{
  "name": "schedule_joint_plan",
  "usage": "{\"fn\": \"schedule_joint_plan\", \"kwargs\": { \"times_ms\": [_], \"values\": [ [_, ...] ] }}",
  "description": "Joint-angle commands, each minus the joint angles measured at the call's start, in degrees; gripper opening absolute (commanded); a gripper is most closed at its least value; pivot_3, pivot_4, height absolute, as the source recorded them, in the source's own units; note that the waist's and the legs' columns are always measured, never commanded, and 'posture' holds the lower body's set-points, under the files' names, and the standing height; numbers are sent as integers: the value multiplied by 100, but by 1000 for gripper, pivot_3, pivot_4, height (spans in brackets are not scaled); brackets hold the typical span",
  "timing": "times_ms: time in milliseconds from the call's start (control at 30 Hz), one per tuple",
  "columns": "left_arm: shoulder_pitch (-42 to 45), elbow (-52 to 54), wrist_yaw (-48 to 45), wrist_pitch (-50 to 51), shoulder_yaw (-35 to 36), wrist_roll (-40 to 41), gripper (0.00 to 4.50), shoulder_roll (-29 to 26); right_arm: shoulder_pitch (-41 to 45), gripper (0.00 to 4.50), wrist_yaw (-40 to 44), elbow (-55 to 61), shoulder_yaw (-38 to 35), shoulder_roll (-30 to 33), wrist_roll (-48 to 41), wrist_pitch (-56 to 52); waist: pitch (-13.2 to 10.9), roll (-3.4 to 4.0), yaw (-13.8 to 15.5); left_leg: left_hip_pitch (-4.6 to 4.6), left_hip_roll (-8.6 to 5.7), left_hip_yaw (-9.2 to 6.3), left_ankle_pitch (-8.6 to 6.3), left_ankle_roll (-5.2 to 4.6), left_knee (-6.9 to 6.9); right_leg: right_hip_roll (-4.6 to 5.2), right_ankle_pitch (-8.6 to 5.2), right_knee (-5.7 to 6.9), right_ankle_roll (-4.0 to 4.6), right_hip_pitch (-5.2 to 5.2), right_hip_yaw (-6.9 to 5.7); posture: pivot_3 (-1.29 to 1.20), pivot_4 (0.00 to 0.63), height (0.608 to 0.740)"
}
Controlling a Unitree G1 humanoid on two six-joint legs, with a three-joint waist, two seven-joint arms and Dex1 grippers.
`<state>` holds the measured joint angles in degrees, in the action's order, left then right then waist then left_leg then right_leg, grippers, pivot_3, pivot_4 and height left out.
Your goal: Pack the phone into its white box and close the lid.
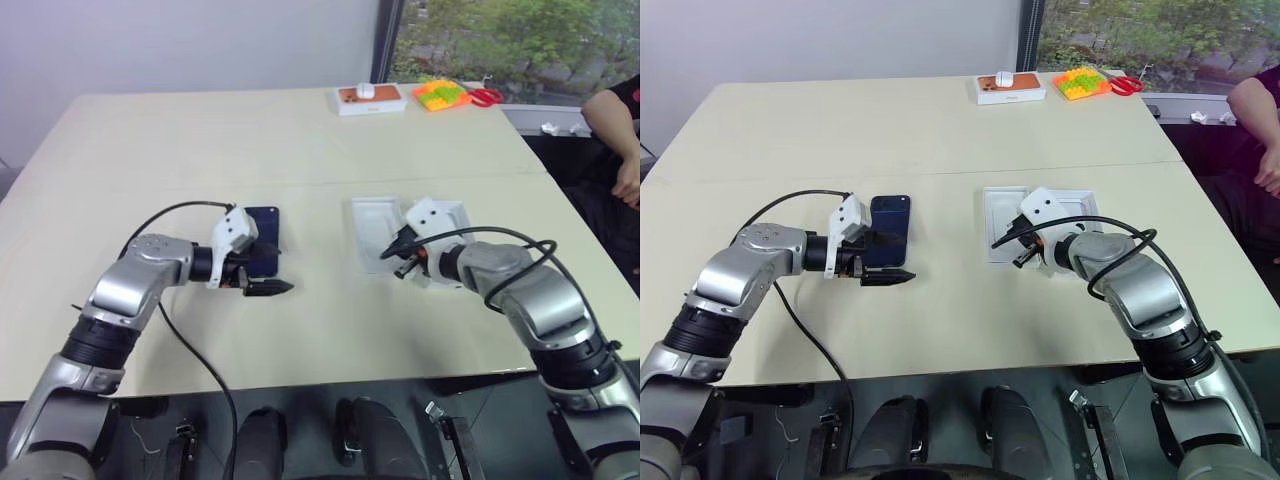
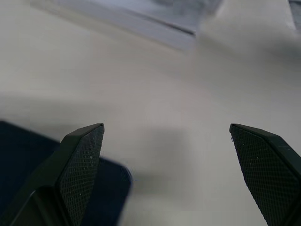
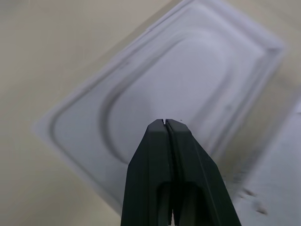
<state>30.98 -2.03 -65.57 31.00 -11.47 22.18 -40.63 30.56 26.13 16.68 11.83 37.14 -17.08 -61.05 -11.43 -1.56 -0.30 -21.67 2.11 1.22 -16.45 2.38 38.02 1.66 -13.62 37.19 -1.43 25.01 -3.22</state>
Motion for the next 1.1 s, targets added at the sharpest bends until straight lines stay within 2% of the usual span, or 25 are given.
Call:
{"fn": "schedule_joint_plan", "kwargs": {
  "times_ms": [33, 467, 833, 1100],
  "values": [
    [-11, 232, -65, -195, 45, -121, 4500, -35, 195, 58, 107, -79, 32, 13, 63, -161, 0, 0, 4, -1, -2, 1, 0, 0, 3, 2, 0, 0, 0, 0, 1, 0, 150, 740],
    [-228, 551, 110, -45, 89, -114, 4500, 174, 877, 58, -43, -1813, 297, -566, 814, 520, 1, 0, -32, 5, 3, 3, -3, -6, 6, -4, 1, 7, -1, -1, 4, 0, 150, 740],
    [-325, 708, 276, 67, 70, -101, 4500, 408, 1245, 58, -587, -3368, 132, -1296, 1556, 1980, 2, 0, -43, 14, 1, 6, -3, -6, 9, 0, 2, 12, 0, -8, 7, 0, 150, 740],
    [-390, 845, 385, 165, 61, -83, 4500, 561, 1909, 58, -1176, -5017, -237, -1840, 1805, 3077, 2, 0, -52, 17, 3, 7, -3, -6, 9, 0, 14, 14, 21, -10, 9, 0, 150, 740]
  ]
}}
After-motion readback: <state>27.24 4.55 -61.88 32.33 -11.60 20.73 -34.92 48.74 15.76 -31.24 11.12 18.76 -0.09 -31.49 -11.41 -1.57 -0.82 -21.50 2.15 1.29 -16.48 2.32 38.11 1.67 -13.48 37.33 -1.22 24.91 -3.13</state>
